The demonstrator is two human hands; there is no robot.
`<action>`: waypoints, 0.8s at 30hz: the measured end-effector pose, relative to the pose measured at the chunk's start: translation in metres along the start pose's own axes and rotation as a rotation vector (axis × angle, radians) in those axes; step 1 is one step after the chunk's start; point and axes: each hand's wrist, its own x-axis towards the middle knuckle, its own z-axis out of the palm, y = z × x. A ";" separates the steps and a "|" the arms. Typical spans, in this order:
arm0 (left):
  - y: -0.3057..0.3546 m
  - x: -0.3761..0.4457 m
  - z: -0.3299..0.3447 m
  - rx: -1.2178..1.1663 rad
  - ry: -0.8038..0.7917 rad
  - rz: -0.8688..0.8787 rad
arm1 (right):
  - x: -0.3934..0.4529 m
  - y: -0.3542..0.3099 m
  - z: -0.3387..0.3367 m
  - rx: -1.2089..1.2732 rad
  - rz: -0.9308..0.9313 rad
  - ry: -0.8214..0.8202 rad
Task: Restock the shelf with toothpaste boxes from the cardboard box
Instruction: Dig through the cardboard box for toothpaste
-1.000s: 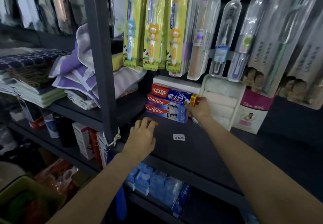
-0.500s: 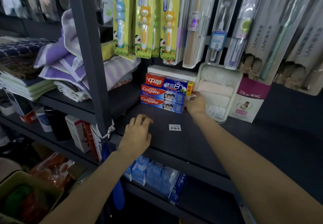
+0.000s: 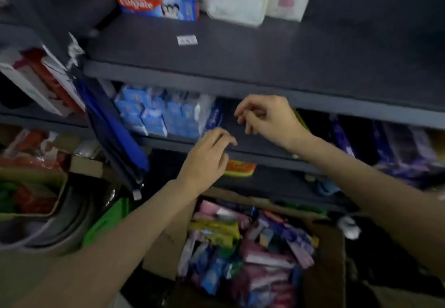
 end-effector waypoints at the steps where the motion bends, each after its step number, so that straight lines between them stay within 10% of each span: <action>1: 0.003 -0.013 0.016 -0.001 -0.061 0.007 | -0.021 0.012 0.006 -0.026 0.016 -0.026; 11: -0.020 -0.130 0.110 0.048 -0.672 -0.391 | -0.173 0.159 0.130 -0.193 0.563 -0.542; 24: -0.055 -0.189 0.101 0.101 -0.711 -0.629 | -0.167 0.175 0.255 -0.613 0.576 -0.800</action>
